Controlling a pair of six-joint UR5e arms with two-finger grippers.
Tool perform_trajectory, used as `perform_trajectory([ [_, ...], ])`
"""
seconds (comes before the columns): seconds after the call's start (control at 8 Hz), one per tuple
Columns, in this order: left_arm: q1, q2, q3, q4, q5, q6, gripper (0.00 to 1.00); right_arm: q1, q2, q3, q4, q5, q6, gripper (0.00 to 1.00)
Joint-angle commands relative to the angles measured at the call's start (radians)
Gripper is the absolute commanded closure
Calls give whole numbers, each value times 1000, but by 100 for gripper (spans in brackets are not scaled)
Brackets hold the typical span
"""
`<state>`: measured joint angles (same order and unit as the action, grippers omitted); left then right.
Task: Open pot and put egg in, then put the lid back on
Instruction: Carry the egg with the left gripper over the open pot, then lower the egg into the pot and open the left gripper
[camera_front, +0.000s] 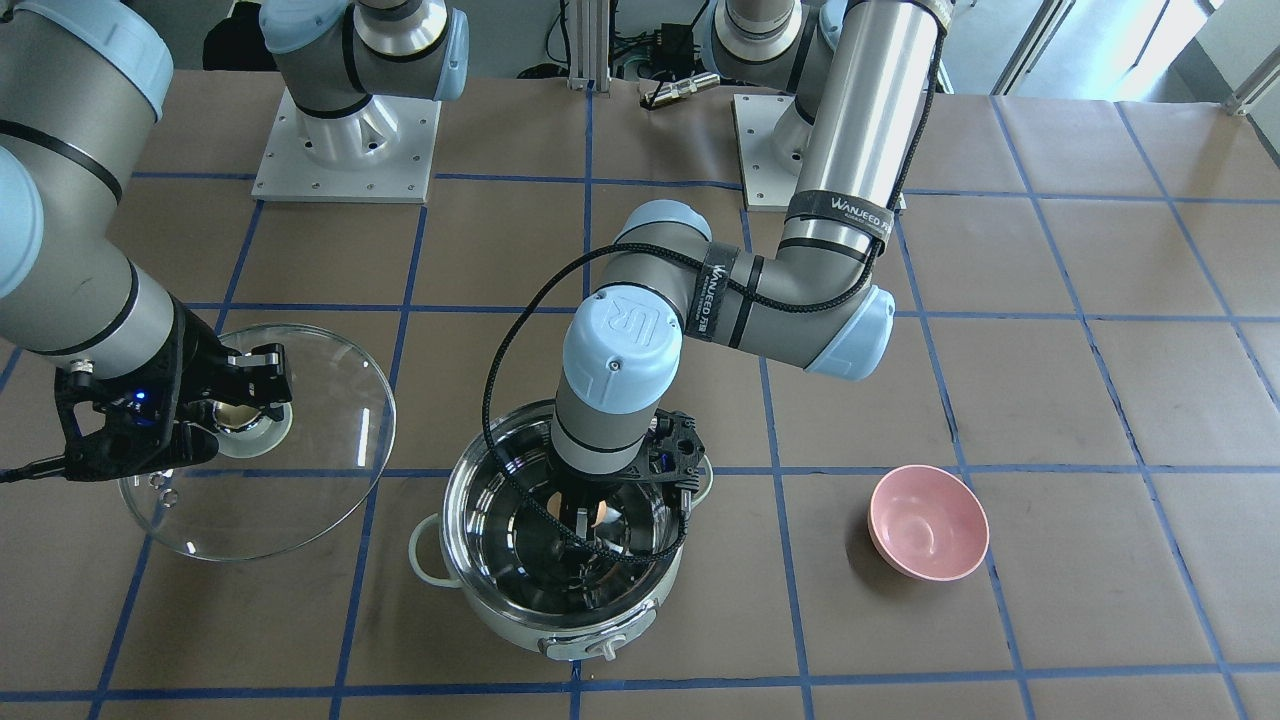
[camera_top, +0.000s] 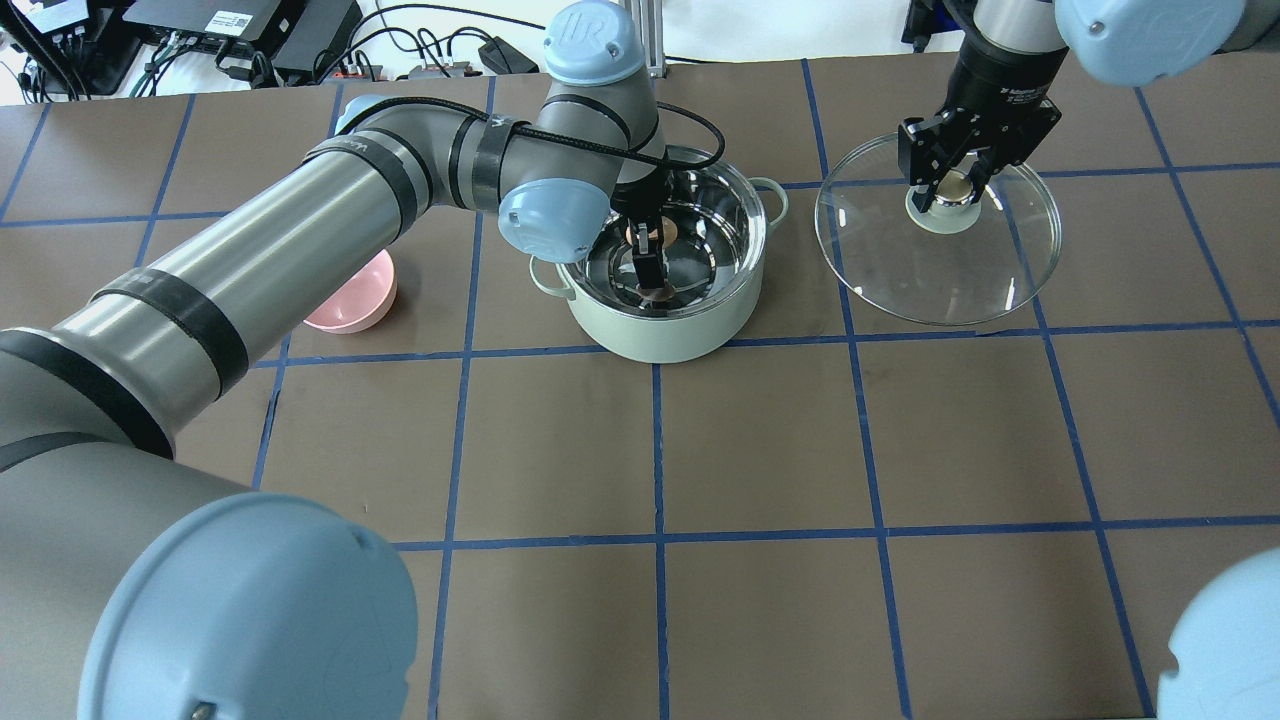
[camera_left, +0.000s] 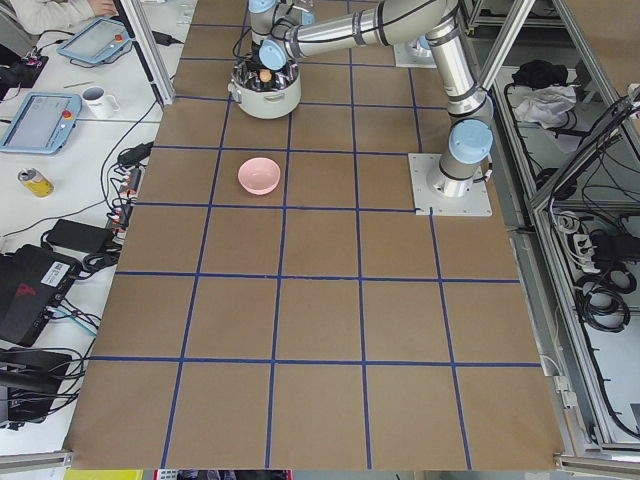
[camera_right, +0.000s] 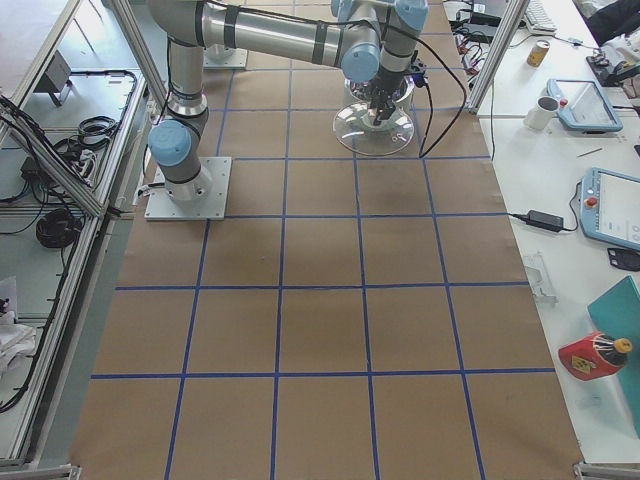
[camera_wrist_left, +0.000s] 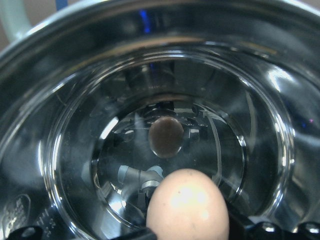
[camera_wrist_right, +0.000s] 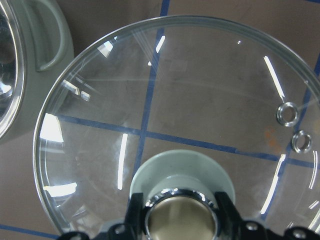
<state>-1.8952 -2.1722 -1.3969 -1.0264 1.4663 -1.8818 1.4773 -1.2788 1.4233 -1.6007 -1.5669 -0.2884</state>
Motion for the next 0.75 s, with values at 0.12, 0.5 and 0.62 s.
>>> perform_trajectory([
  [0.12, -1, -23, 1, 0, 0, -10, 89, 0, 1, 0, -2, -1, 0, 100],
  [0.5, -2, -24, -1, 2, 2, -19, 64, 0, 1, 2, -1, 1, 0, 100],
  [0.62, -1, -24, -7, 34, 3, -10, 49, 0, 1, 2, -1, -1, 0, 100],
])
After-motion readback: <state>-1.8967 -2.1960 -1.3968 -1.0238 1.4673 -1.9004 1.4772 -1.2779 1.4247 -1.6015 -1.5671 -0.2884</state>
